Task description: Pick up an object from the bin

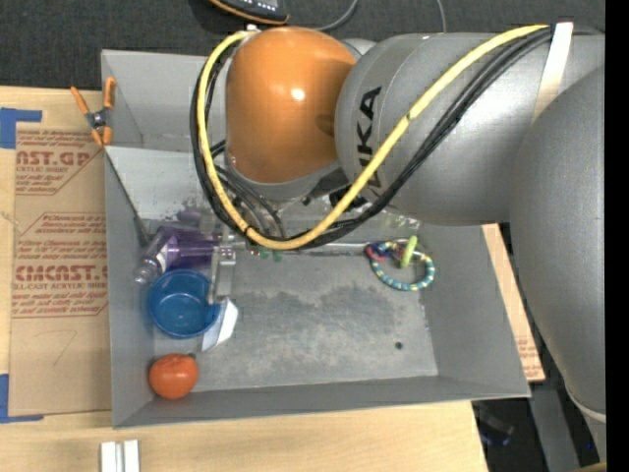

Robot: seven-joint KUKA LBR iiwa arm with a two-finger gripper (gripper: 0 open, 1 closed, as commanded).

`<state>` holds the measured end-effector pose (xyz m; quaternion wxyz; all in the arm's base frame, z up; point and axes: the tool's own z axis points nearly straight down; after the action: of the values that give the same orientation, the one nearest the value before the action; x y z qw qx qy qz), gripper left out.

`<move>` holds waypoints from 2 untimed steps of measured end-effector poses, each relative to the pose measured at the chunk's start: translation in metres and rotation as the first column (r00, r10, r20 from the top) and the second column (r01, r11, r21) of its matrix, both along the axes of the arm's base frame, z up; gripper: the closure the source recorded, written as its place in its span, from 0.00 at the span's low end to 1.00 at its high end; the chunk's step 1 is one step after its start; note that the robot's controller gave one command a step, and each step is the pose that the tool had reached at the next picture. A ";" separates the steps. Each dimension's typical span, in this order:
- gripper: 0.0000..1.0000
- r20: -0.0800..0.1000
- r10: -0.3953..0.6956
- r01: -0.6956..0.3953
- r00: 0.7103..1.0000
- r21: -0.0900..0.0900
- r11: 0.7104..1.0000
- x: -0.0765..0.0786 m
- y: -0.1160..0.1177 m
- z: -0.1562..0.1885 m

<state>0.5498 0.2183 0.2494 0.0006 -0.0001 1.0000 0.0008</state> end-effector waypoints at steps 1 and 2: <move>0.00 0.000 0.000 0.000 1.000 0.000 1.000 0.000 0.000 0.000; 0.00 0.005 0.064 -0.064 0.998 0.000 0.998 -0.031 0.003 -0.028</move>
Offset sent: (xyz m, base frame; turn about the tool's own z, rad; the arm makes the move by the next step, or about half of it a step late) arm -0.0632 0.0069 -0.0561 -0.1289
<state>0.5185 0.2211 0.2215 0.0029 -0.0322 0.9995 0.0009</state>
